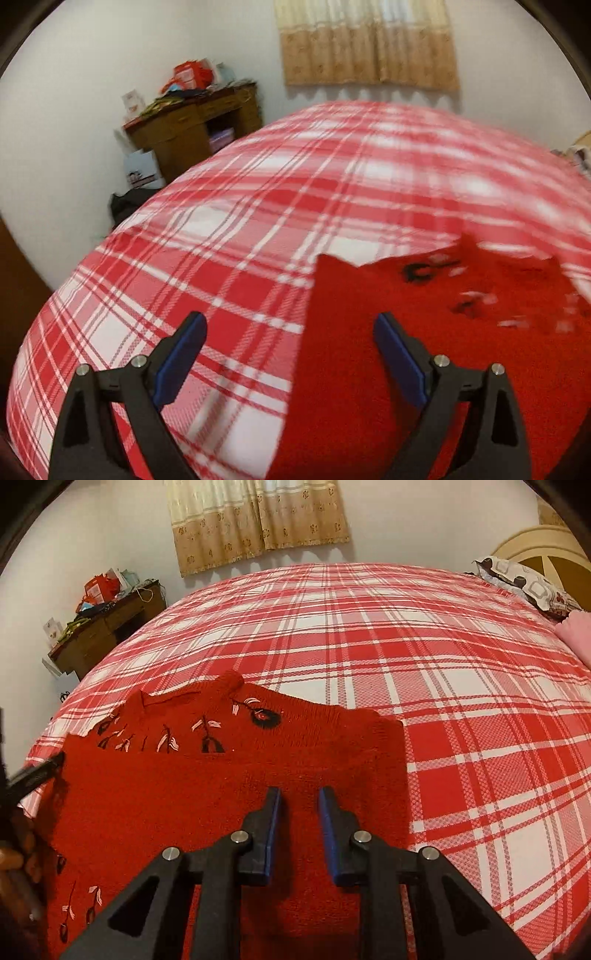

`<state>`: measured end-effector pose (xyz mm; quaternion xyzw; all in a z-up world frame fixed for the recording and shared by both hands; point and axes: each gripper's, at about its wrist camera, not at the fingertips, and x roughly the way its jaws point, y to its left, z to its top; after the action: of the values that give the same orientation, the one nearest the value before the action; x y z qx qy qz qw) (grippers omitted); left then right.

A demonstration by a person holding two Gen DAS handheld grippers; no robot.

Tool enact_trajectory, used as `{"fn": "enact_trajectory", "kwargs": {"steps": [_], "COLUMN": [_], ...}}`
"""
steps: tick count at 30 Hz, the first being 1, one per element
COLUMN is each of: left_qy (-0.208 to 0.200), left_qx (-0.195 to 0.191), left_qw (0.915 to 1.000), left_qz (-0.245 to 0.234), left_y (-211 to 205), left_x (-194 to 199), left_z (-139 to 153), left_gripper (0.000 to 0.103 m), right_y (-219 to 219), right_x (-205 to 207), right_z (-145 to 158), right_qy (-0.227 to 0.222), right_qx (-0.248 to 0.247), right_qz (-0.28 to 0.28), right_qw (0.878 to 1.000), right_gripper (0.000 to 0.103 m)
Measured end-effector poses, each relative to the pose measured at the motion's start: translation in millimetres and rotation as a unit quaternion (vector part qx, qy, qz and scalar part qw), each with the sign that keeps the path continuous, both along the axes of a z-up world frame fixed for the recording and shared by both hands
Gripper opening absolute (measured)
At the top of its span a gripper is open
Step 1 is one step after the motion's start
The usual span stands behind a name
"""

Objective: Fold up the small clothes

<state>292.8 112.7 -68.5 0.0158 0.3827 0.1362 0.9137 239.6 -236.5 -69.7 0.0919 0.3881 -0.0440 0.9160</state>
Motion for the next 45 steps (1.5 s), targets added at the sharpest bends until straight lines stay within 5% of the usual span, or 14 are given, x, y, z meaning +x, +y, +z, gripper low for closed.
{"fn": "enact_trajectory", "kwargs": {"steps": [6, 11, 15, 23, 27, 36, 45], "left_qy": [0.04, 0.038, 0.043, 0.006, -0.002, -0.028, 0.025], "left_qx": [-0.09, -0.07, -0.081, 0.0, -0.031, -0.039, -0.067], "left_qw": [0.9938, 0.9955, 0.9948, 1.0, 0.999, 0.9923, 0.9725], "left_qz": [0.053, 0.052, 0.045, -0.002, -0.031, -0.114, -0.221], "left_y": [40, 35, 35, 26, 40, 62, 46], "left_x": [6, 2, -4, -66, -105, -204, -266], "left_z": [-15, -14, -11, 15, 16, 28, 3], "left_gripper": [0.097, 0.098, 0.098, 0.097, 0.097, 0.097, 0.097], "right_y": [-2, -4, 2, 5, 7, -17, -12], "right_x": [-2, -31, -45, -39, -50, -181, -282], "right_z": [5, 31, 28, 0, 8, 60, 42], "right_qy": [-0.007, -0.054, -0.027, 0.01, 0.012, -0.035, 0.02], "right_qx": [0.013, 0.011, -0.013, -0.022, -0.022, -0.003, 0.046], "right_qz": [-0.001, -0.008, 0.019, 0.015, 0.013, 0.031, 0.091], "right_qw": [1.0, 0.998, 0.999, 1.0, 1.0, 0.999, 0.995], "right_gripper": [0.022, 0.022, 0.022, 0.027, 0.027, 0.027, 0.04]}}
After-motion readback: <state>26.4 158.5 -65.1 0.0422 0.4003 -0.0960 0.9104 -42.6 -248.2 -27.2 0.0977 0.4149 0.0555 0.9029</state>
